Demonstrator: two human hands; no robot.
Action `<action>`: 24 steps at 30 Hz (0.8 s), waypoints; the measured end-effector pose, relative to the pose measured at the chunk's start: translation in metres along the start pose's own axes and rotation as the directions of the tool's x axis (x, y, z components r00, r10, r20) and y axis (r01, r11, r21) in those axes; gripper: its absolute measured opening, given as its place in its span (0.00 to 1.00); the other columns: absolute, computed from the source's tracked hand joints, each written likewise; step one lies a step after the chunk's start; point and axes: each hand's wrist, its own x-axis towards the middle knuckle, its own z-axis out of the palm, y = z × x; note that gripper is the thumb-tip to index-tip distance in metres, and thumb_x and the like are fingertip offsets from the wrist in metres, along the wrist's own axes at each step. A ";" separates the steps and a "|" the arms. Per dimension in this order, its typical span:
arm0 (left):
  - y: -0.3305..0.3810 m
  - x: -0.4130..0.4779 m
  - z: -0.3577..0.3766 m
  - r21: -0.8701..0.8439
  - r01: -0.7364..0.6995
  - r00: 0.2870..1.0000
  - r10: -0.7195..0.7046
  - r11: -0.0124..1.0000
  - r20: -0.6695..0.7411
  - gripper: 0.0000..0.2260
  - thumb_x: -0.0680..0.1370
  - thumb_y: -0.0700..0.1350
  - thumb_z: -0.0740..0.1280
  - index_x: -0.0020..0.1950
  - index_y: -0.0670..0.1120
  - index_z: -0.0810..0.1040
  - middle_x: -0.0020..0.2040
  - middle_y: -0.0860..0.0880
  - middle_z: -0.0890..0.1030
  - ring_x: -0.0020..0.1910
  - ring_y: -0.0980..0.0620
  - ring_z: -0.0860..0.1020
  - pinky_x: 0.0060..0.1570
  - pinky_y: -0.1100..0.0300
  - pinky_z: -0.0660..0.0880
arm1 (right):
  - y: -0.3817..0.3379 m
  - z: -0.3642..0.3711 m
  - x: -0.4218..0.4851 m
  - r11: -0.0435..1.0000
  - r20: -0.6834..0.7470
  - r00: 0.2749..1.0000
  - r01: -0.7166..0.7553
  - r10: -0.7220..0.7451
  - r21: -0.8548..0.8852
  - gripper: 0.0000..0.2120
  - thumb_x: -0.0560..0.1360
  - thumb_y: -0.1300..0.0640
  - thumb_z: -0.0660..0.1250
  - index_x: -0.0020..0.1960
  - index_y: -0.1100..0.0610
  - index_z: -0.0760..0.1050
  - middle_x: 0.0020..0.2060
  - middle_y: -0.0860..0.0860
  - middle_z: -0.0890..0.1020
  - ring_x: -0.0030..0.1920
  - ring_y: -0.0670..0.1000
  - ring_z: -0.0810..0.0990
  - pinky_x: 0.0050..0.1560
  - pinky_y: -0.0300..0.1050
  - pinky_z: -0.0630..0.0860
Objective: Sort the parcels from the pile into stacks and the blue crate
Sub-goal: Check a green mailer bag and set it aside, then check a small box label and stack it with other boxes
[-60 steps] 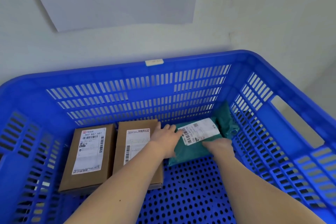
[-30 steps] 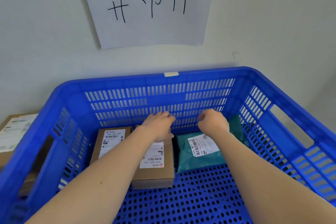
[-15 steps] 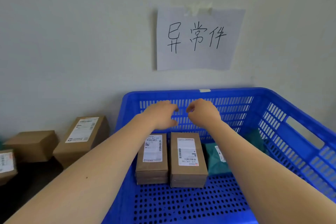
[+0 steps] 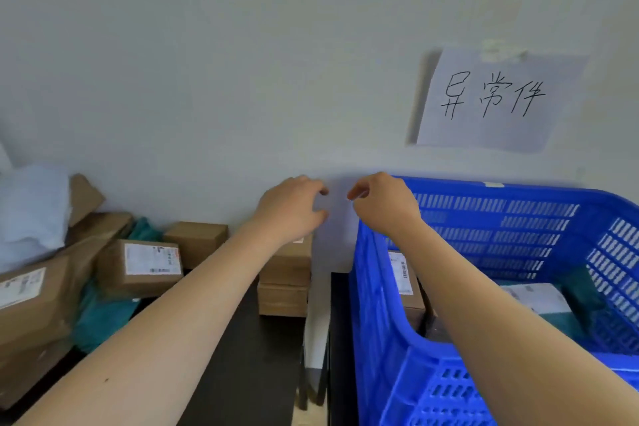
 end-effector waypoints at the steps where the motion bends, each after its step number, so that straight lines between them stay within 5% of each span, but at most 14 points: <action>1: -0.015 -0.009 -0.004 0.000 0.012 1.000 -0.012 1.000 -0.007 0.18 0.79 0.50 0.64 0.69 0.52 0.70 0.67 0.50 0.72 0.64 0.50 0.71 0.56 0.54 0.71 | -0.014 0.009 -0.003 1.000 0.007 1.000 0.011 -0.011 0.004 0.16 0.73 0.64 0.59 0.56 0.52 0.80 0.52 0.52 0.82 0.51 0.54 0.80 0.41 0.42 0.72; 8: -0.088 -0.056 -0.024 -0.008 0.099 0.995 -0.099 0.995 -0.025 0.19 0.79 0.50 0.64 0.70 0.52 0.69 0.69 0.51 0.71 0.65 0.51 0.70 0.57 0.58 0.69 | -0.085 0.058 -0.012 0.992 0.050 0.992 0.116 -0.118 0.043 0.15 0.74 0.64 0.60 0.55 0.52 0.80 0.50 0.50 0.83 0.48 0.52 0.80 0.34 0.39 0.70; 12: -0.130 -0.077 -0.028 -0.023 0.171 0.985 -0.171 0.985 -0.033 0.19 0.79 0.49 0.62 0.70 0.52 0.69 0.69 0.52 0.70 0.67 0.51 0.69 0.60 0.55 0.70 | -0.109 0.092 -0.010 0.988 0.080 0.986 0.138 -0.143 0.075 0.16 0.74 0.63 0.59 0.55 0.51 0.80 0.52 0.51 0.82 0.51 0.53 0.80 0.44 0.42 0.75; 24: -0.253 -0.106 -0.014 0.019 0.264 0.964 -0.264 0.964 -0.010 0.20 0.79 0.44 0.63 0.71 0.52 0.68 0.69 0.55 0.69 0.67 0.54 0.67 0.61 0.61 0.65 | -0.148 0.206 0.018 0.977 0.191 0.968 0.128 -0.160 0.172 0.14 0.75 0.64 0.59 0.50 0.52 0.81 0.48 0.50 0.83 0.50 0.51 0.79 0.47 0.43 0.76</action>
